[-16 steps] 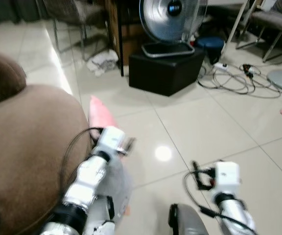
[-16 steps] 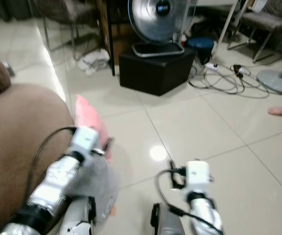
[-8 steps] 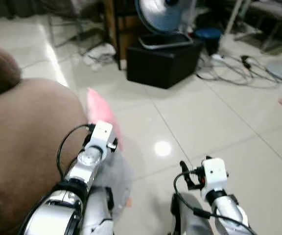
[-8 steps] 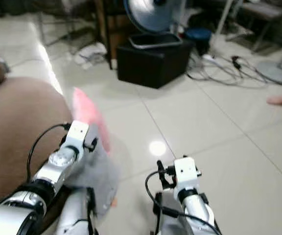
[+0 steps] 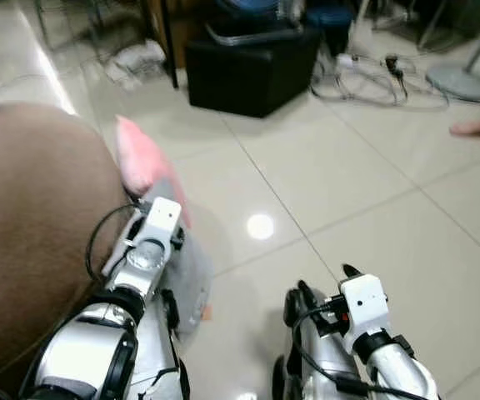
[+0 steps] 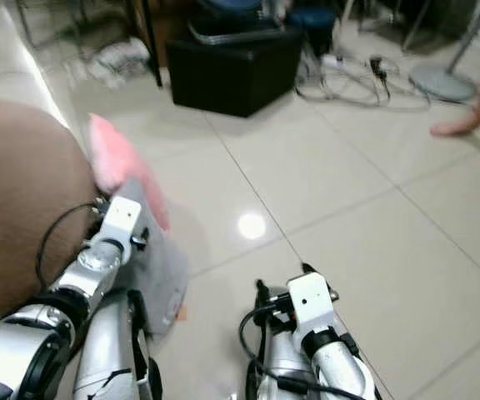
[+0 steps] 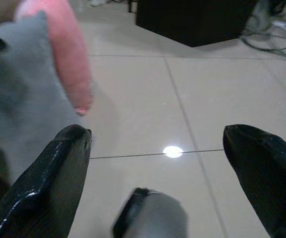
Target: Move the pillow to the sofa from floor
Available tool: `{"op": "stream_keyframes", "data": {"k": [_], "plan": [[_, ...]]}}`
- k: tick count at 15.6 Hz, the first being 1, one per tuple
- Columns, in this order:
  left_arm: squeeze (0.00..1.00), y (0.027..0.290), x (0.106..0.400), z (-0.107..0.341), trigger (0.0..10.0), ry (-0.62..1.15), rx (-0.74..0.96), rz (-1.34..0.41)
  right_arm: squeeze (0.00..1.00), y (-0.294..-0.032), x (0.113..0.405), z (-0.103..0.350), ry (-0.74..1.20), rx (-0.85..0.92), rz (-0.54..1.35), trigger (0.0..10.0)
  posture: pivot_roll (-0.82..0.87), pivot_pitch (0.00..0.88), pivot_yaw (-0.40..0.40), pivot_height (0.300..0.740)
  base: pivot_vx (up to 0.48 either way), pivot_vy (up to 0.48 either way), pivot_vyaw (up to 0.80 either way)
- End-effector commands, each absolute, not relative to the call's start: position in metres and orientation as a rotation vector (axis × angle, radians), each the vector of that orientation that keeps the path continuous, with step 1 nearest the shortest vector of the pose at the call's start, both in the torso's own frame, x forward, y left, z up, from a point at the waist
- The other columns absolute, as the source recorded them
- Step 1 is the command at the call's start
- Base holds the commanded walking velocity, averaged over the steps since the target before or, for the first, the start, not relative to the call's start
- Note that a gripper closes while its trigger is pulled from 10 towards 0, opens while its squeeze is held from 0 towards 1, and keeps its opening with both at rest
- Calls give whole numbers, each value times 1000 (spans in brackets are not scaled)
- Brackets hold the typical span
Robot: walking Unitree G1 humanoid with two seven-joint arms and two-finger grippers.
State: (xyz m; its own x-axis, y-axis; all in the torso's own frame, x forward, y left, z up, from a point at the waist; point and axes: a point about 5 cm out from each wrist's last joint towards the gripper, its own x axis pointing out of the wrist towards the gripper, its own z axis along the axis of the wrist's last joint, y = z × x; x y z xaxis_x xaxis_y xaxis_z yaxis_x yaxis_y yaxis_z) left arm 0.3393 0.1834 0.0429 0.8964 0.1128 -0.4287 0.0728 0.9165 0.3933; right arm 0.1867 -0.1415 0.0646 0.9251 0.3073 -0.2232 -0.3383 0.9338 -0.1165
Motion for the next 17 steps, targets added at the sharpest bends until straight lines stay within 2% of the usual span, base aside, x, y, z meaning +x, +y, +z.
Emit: {"op": "stream_keyframes", "data": {"k": [1,3,9,14,15,16,17], "plan": [[20,186,340,44,10000,469,454,39,0,-138,184,70,211,-138,382,10000,-131,220,-40,511,0,0,0],[0,194,340,45,10000,474,538,54,0,-131,178,79,212,-172,477,10000,-158,253,-35,511,0,0,0],[0,217,343,55,10000,457,664,157,0,-136,174,114,199,-202,536,10000,-256,326,-52,511,0,0,0],[0,229,341,57,10000,482,684,202,0,-140,161,123,234,-198,613,10000,-282,342,-68,511,0,0,0],[0,230,341,57,7882,481,682,206,0,-140,161,125,237,-200,614,10000,-283,343,-69,511,0,0,0],[0,233,342,59,0,476,681,223,0,-141,162,127,241,-199,612,10000,-284,343,-69,511,0,0,0],[0,234,342,60,0,476,672,225,0,-141,162,127,241,-200,611,10000,-284,343,-69,511,0,0,0]]}}
